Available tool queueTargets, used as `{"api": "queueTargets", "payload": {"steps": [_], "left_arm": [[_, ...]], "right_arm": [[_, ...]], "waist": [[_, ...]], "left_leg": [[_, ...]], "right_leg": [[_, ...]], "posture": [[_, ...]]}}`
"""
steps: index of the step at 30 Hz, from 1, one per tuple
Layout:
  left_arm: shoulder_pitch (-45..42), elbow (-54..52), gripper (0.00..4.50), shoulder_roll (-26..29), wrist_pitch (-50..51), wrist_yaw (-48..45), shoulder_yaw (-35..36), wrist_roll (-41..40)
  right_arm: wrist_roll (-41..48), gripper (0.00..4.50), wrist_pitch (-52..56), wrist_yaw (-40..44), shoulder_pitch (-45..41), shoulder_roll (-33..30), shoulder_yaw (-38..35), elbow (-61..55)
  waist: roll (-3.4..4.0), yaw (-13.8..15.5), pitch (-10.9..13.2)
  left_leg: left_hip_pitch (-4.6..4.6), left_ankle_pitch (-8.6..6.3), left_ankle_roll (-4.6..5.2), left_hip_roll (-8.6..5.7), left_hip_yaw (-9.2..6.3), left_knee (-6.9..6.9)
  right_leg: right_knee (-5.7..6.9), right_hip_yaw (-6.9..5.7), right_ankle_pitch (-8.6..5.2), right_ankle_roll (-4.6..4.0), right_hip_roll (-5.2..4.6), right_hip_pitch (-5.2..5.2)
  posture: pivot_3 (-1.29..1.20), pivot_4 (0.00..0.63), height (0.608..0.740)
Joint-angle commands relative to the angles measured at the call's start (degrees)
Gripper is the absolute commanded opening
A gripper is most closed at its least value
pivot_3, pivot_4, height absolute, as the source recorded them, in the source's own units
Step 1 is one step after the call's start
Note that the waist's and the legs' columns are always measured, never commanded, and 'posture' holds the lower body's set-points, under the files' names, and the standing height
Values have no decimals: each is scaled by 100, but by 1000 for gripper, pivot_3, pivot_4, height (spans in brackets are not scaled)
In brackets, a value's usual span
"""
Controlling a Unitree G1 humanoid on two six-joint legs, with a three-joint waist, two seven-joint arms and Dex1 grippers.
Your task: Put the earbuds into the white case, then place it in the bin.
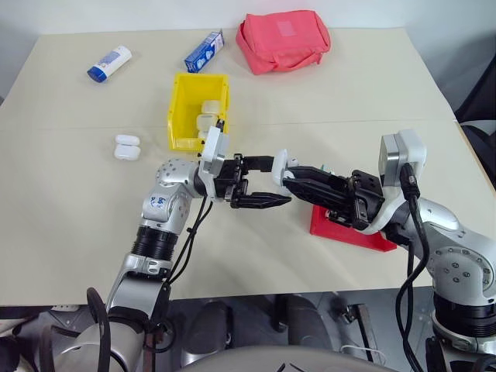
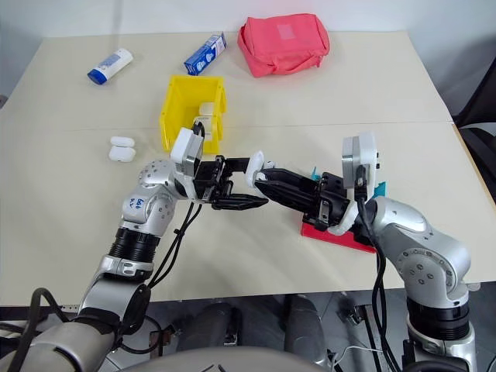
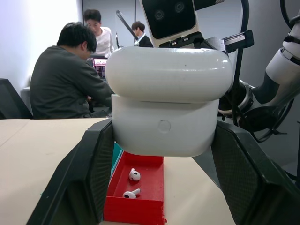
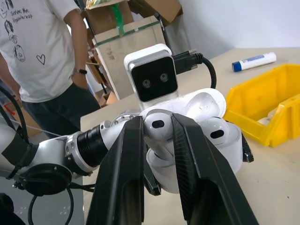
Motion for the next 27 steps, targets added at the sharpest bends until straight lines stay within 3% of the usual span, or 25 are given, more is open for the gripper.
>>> {"api": "queueTargets", "payload": {"steps": [1, 27], "left_arm": [[-141, -343, 2762, -76, -106, -7, 163, -265], [-122, -257, 2762, -150, -195, 12, 198, -197]], "right_arm": [[-334, 490, 88, -50, 126, -153, 74, 305], [-298, 490, 147, 290, 56, -656, 10, 544]], "waist": [[0, 2, 0], [0, 5, 0]], "left_leg": [[0, 0, 0, 1, 0, 0], [-2, -2, 1, 3, -2, -2]], "right_leg": [[0, -1, 0, 0, 0, 0], [-10, -1, 0, 0, -5, 0]], "posture": [[0, 150, 740], [0, 150, 740]]}}
